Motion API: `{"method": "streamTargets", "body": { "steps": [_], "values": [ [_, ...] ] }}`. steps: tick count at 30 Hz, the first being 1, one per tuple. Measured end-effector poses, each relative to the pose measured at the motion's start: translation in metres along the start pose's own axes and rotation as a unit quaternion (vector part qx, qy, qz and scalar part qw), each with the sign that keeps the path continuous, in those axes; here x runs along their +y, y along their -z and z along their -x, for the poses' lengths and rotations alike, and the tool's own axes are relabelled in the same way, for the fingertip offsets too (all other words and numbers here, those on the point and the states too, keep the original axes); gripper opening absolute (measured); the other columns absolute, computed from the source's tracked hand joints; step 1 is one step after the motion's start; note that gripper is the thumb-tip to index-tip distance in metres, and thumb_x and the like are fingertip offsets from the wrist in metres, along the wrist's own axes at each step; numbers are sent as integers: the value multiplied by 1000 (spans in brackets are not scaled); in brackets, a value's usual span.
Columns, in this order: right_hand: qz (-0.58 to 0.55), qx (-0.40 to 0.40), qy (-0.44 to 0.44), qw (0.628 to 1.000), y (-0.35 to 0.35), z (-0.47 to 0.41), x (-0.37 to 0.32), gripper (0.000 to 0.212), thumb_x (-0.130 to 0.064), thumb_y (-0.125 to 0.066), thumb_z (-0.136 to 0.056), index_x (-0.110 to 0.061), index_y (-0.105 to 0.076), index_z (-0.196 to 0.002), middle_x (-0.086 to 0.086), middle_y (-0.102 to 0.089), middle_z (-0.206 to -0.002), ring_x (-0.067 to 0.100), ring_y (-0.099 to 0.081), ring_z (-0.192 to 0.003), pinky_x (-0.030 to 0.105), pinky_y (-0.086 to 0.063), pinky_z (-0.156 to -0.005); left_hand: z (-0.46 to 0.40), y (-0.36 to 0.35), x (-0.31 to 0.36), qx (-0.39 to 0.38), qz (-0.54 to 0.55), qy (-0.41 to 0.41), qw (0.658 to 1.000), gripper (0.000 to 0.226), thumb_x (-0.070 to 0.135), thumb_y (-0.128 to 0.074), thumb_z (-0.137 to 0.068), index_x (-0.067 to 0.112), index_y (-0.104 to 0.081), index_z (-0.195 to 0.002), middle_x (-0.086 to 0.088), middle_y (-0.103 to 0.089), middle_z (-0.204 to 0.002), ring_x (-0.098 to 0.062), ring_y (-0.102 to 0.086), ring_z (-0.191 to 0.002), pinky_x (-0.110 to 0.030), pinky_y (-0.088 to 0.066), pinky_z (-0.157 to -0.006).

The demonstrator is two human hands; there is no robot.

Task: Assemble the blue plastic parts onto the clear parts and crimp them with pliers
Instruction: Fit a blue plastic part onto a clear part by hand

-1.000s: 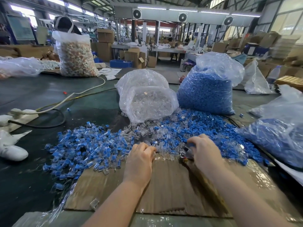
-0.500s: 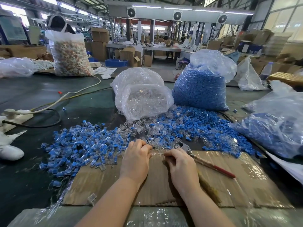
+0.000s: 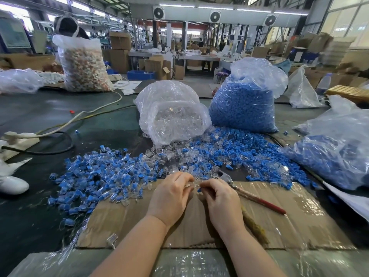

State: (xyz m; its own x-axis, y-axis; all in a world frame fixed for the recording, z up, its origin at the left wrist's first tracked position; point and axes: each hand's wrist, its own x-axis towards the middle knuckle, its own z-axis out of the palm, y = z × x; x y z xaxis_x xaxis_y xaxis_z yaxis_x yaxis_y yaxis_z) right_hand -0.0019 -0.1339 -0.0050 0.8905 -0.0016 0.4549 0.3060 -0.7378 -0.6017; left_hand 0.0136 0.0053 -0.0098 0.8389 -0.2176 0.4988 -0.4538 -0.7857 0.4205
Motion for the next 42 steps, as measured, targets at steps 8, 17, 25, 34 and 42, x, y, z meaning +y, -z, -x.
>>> {"method": "streamTargets", "body": {
  "steps": [8,17,25,34,42],
  "values": [
    [8,-5,2,1000,-1,0,1,11,-10,-61,-87,-17,-69,-92,-7,-64,-88,7,-53,-81,12,-35,-72,0,2,0,-19,16,5,1000,16,22,-59,-89,21,-61,-105,7,-62,-100,-6,-53,-89,-23,-45,-85],
    [10,-7,1,1000,-2,0,2,12,-9,-61,-87,-16,-69,-92,-7,-65,-89,9,-56,-84,12,-35,-73,1,3,1,-19,26,6,999,25,15,-58,-89,20,-65,-113,6,-64,-103,-8,-56,-93,-23,-45,-87],
    [14,-10,5,1000,-2,0,2,12,-9,-62,-86,-16,-69,-92,-6,-65,-90,10,-56,-84,14,-37,-74,1,4,3,-14,29,-7,999,29,13,-58,-90,18,-63,-118,4,-66,-106,-9,-57,-97,-22,-44,-90],
    [22,-19,6,1000,-1,0,0,15,-9,-60,-87,-18,-69,-93,-6,-65,-92,10,-57,-87,22,-43,-78,2,8,6,-11,28,-34,999,22,10,-58,-88,18,-67,-107,5,-68,-98,-8,-61,-87,-25,-51,-81],
    [24,-23,2,999,-1,1,-1,14,-10,-59,-88,-18,-68,-94,-7,-64,-93,10,-56,-87,22,-43,-79,1,8,6,-5,88,-5,996,20,11,-65,-85,15,-71,-103,3,-71,-95,-6,-63,-85,-17,-49,-82]
  ]
}}
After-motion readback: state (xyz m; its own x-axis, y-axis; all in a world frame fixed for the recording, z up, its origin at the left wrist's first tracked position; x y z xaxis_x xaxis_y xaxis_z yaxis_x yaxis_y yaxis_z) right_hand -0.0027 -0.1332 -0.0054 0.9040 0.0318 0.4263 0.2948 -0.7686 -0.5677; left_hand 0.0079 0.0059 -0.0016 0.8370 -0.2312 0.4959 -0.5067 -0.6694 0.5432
